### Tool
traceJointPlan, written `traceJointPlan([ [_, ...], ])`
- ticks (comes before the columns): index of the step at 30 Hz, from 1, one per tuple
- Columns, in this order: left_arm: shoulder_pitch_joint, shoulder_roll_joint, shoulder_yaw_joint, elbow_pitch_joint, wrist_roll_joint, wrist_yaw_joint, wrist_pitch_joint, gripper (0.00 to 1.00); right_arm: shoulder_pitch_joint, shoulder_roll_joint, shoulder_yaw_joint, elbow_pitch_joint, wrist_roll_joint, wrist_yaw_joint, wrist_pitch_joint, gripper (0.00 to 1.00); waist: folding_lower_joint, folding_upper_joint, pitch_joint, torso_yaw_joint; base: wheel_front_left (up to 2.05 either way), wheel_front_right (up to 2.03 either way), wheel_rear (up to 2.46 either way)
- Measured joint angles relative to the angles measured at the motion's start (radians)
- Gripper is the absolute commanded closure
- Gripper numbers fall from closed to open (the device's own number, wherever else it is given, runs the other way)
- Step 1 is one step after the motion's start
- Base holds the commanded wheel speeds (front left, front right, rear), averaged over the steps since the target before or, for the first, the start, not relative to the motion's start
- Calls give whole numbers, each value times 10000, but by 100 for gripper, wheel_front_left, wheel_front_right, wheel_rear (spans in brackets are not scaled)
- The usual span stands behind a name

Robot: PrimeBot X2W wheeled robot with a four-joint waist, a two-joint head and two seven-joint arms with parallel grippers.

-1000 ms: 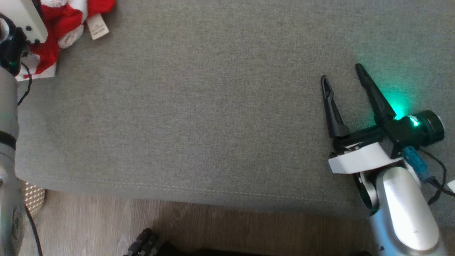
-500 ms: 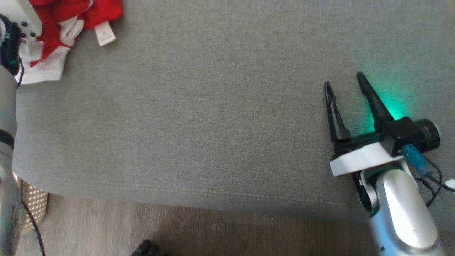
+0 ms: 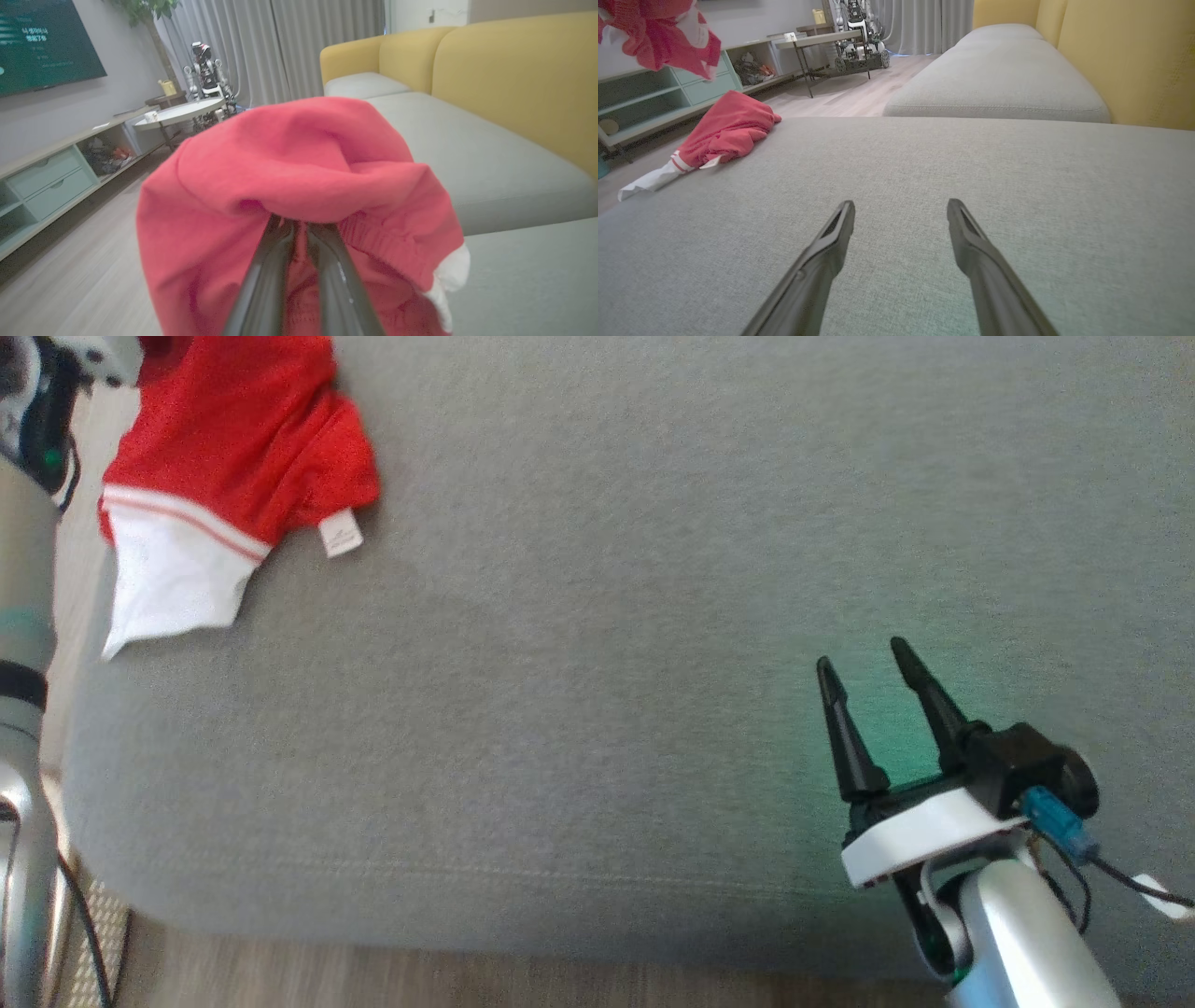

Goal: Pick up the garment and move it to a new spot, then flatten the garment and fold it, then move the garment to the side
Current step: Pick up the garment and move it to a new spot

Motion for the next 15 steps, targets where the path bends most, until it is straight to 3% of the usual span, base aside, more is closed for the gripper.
traceJointPlan([
  [9,1277,-240,-1327,-3310,-1726,-65,2056,100,198,12,284,-535,734,0,12,0,0,0,-697,-1749,0,0,0],
  [15,2470,-391,-1894,-4727,-2220,-71,3202,100,185,15,616,-754,1139,0,12,0,0,0,-667,-3266,0,0,0],
])
